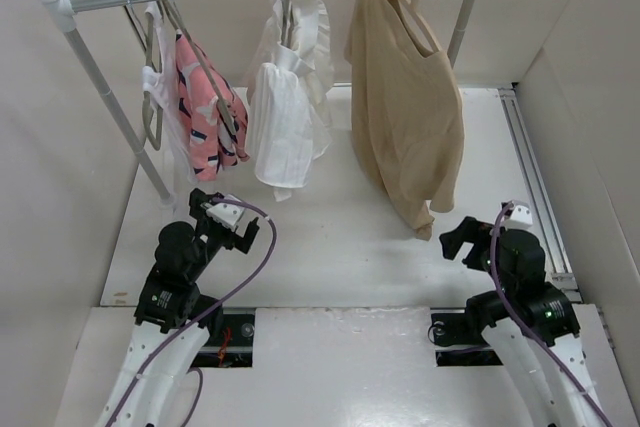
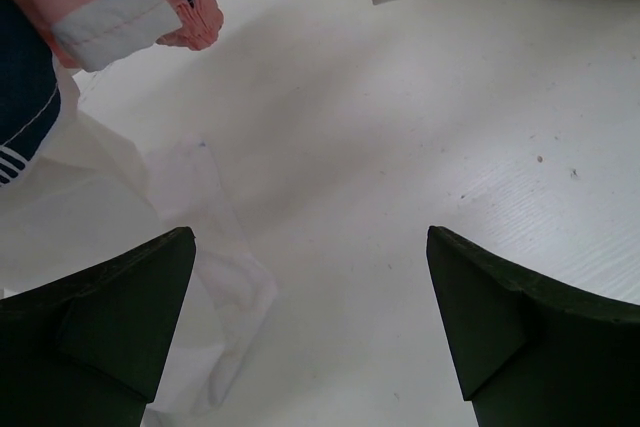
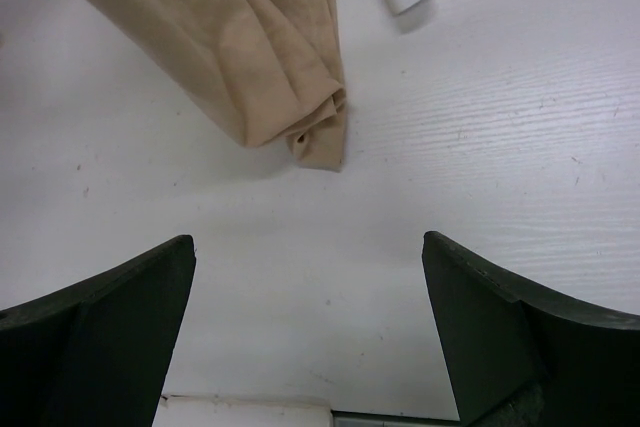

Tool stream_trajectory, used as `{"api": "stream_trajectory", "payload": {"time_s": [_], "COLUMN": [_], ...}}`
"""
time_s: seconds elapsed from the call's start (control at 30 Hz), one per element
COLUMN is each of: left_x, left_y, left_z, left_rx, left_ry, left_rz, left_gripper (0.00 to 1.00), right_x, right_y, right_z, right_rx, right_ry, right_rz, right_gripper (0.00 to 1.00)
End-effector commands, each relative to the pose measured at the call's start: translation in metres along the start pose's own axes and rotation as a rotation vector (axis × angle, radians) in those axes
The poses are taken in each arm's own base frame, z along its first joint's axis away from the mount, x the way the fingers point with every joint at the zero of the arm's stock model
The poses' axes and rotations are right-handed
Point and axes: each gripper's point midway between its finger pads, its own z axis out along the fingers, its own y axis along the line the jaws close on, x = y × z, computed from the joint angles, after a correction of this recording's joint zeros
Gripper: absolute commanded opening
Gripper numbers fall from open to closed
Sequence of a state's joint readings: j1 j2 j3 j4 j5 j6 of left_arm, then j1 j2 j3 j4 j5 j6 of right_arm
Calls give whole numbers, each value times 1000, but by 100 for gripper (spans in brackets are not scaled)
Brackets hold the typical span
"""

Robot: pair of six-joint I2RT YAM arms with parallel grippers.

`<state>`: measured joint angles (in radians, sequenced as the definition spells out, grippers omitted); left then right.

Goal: Place the t-shirt on the hanger
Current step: Hang the hanger with tshirt onto the clothesline

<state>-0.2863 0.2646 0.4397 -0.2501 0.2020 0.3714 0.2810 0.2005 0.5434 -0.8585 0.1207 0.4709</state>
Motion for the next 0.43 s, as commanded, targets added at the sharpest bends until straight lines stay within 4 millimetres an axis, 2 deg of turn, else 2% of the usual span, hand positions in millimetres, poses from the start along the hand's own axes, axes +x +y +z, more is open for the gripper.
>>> {"api": "stream_trajectory", "payload": {"time_s": [0.0, 0.3, 0.4], "left_x": [-12, -6, -8], "left_y": [7, 11, 11], "left_z": [2, 2, 1], "left_rx": [-28, -39, -42], "left_ry": [-53, -40, -49], "left_rz": [37, 38, 40], "left_gripper": [100, 100, 100], "right_x": [-5, 7, 4], "right_y": [-1, -9, -8], "right_z": [-5, -18, -23], "right_rx": [-3, -15, -28], "right_ry": [-54, -74, -97], "right_rz": [48, 51, 54], "right_gripper": [100, 100, 100]}}
